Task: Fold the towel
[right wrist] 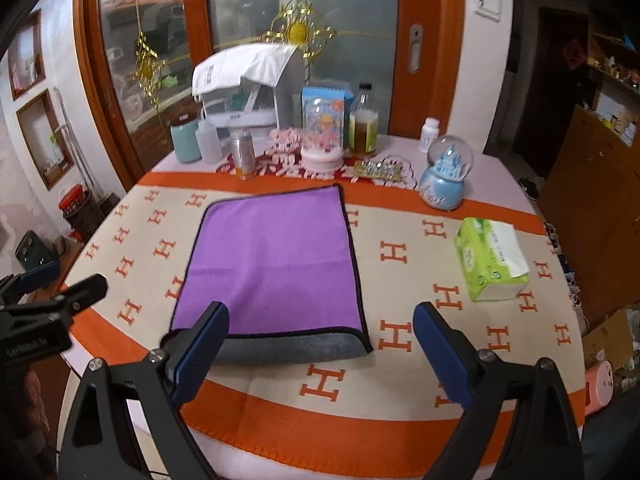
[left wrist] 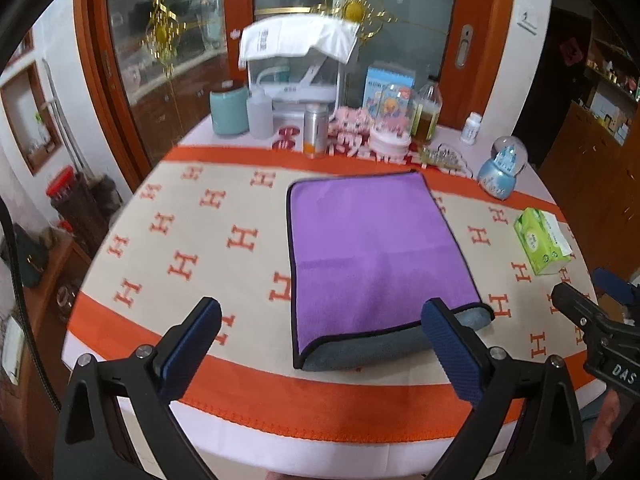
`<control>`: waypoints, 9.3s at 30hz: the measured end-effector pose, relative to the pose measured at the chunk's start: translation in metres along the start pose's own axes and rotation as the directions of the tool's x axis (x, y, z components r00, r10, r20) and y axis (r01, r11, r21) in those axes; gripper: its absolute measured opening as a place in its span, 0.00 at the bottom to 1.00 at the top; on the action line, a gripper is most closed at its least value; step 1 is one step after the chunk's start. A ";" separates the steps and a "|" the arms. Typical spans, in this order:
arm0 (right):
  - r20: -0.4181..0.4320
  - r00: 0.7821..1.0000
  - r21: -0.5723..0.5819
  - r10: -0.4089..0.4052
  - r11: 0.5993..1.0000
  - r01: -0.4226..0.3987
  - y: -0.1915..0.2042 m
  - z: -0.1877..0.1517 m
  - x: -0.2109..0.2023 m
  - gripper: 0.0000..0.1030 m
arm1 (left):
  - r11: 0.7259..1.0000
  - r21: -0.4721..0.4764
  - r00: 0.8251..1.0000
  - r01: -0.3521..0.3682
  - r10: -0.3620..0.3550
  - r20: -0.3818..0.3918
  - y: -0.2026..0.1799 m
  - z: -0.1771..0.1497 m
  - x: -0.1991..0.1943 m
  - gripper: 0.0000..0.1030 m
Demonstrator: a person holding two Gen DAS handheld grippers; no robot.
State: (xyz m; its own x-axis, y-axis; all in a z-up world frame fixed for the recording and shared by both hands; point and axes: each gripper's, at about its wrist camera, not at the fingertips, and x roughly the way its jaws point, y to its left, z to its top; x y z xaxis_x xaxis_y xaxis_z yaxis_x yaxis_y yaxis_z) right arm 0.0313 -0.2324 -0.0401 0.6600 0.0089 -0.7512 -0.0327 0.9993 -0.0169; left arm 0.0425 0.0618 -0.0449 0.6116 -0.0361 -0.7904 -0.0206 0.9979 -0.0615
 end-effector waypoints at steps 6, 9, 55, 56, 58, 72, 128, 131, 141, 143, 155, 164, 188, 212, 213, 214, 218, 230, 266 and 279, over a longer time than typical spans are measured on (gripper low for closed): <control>-0.066 0.997 -0.052 0.042 0.998 -0.045 -0.015 -0.012 0.048 0.89 | 1.000 0.025 0.999 -0.001 0.002 -0.033 0.018 -0.020 0.041 0.94; -0.118 0.990 -0.097 0.075 0.992 -0.086 -0.021 -0.020 0.074 0.79 | 0.999 0.031 0.996 0.034 -0.031 -0.088 0.028 -0.032 0.066 0.90; -0.432 0.849 -0.256 0.303 0.862 -0.438 -0.059 -0.042 0.185 0.06 | 0.937 0.166 0.891 0.308 -0.223 -0.396 0.024 -0.058 0.161 0.15; -0.429 0.852 -0.262 0.299 0.862 -0.434 -0.058 -0.042 0.184 0.06 | 0.940 0.164 0.891 0.300 -0.215 -0.399 0.025 -0.059 0.161 0.11; -0.424 0.857 -0.274 0.293 0.860 -0.430 -0.056 -0.043 0.182 0.05 | 0.946 0.158 0.894 0.282 -0.199 -0.401 0.026 -0.060 0.162 0.08; -0.311 0.919 -0.323 0.244 0.882 -0.344 -0.052 -0.036 0.150 0.04 | 0.983 0.147 0.948 0.113 -0.062 -0.313 0.023 -0.052 0.127 0.04; -0.096 0.993 -0.106 -0.073 0.992 0.063 0.003 0.158 0.294 0.39 | 1.000 -0.008 0.978 0.028 -0.029 -0.208 0.054 0.167 0.279 0.89; -0.106 0.993 -0.082 -0.056 0.995 0.048 0.005 0.151 0.274 0.44 | 0.999 -0.009 0.983 0.040 -0.041 -0.179 0.049 0.163 0.256 0.97; -0.127 0.991 -0.010 -0.030 1.000 0.029 0.001 0.109 0.200 0.54 | 0.995 0.015 0.989 0.095 -0.093 -0.114 0.021 0.133 0.164 0.99; -0.138 0.990 0.008 -0.029 1.000 0.030 -0.001 0.100 0.184 0.54 | 0.995 0.026 0.989 0.098 -0.094 -0.113 0.013 0.123 0.145 0.99; -0.115 0.991 0.061 -0.066 0.995 0.073 -0.007 0.056 0.075 0.54 | 0.994 0.077 0.993 0.080 -0.073 -0.091 -0.020 0.072 0.041 0.99; -0.086 0.994 0.073 -0.073 0.994 0.079 -0.005 0.035 0.018 0.55 | 0.994 0.091 0.998 0.054 -0.052 -0.032 -0.033 0.056 -0.017 0.99; 0.005 0.993 0.132 -0.118 0.984 0.117 0.005 -0.001 -0.046 0.62 | 0.992 0.127 1.000 -0.024 0.024 0.006 -0.060 0.014 -0.060 0.99; -0.031 0.992 0.144 -0.125 0.981 0.128 0.000 -0.011 -0.045 0.62 | 0.989 0.149 1.000 -0.013 0.015 -0.012 -0.072 0.006 -0.059 0.99; -0.030 0.992 0.141 -0.126 0.982 0.129 0.001 -0.011 -0.044 0.62 | 0.989 0.148 1.000 -0.011 0.013 -0.012 -0.072 0.006 -0.059 0.99; -0.030 0.991 0.138 -0.128 0.982 0.130 0.001 -0.011 -0.044 0.62 | 0.989 0.146 1.000 -0.011 0.013 -0.013 -0.072 0.006 -0.059 0.99; -0.027 0.991 0.133 -0.128 0.982 0.131 0.002 -0.010 -0.045 0.62 | 0.989 0.145 1.000 -0.007 0.009 -0.014 -0.071 0.006 -0.059 0.99; -0.013 0.992 0.131 -0.129 0.983 0.130 0.004 -0.010 -0.049 0.62 | 0.990 0.140 0.999 -0.018 0.023 -0.033 -0.071 0.005 -0.054 0.99; -0.010 0.992 0.119 -0.126 0.985 0.127 0.011 -0.015 -0.057 0.62 | 0.991 0.129 0.999 -0.024 0.031 -0.045 -0.068 0.000 -0.054 0.99; -0.014 0.992 0.120 -0.126 0.985 0.127 0.012 -0.016 -0.058 0.62 | 0.991 0.129 0.998 -0.026 0.033 -0.053 -0.068 0.000 -0.053 0.99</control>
State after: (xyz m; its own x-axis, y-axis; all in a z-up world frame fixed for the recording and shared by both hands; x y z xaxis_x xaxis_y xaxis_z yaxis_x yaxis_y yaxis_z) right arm -0.0188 -0.2216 -0.0073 0.6483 -0.1175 -0.7523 0.1416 0.9894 -0.0326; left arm 0.0117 -0.0038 0.0016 0.5677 -0.0058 -0.8232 0.0661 0.9971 0.0386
